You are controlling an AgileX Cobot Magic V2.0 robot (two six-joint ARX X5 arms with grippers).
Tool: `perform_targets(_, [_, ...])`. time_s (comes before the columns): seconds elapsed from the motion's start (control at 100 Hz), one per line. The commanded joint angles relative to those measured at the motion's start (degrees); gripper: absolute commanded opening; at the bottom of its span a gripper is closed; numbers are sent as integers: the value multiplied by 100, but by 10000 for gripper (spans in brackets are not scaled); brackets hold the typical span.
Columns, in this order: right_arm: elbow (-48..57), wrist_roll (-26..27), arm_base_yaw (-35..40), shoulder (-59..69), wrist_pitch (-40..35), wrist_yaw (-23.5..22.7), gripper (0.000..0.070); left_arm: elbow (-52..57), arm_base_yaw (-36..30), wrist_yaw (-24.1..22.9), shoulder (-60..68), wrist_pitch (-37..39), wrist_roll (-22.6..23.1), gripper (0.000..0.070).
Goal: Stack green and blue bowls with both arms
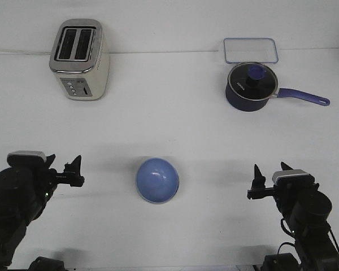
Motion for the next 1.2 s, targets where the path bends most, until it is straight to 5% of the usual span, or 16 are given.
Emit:
perform_targets(0.0, [66, 4, 4, 17, 68, 22, 530, -426, -4, -15, -216, 271, -129, 505])
perform_targets(0.23, [66, 4, 4, 17, 68, 22, 530, -1567, -4, -17, -988, 1104, -127, 505])
perform_targets(0.86, [66, 2, 4, 17, 72, 22, 521, -1622, -7, -37, -1099, 1169, -107, 501])
perform_targets(0.94, [66, 2, 4, 17, 72, 22, 407, -1622, -7, -37, -1099, 1169, -107, 422])
perform_targets(1.07, [66, 2, 4, 17, 70, 22, 85, -1622, -7, -37, -1099, 1137, -107, 0])
perform_targets(1.11, [66, 2, 4, 17, 70, 22, 5, -1622, -7, -37, -1099, 1137, -109, 11])
perform_targets(1.19, [66, 2, 4, 17, 74, 22, 0, -1622, -7, -37, -1099, 1134, -107, 9])
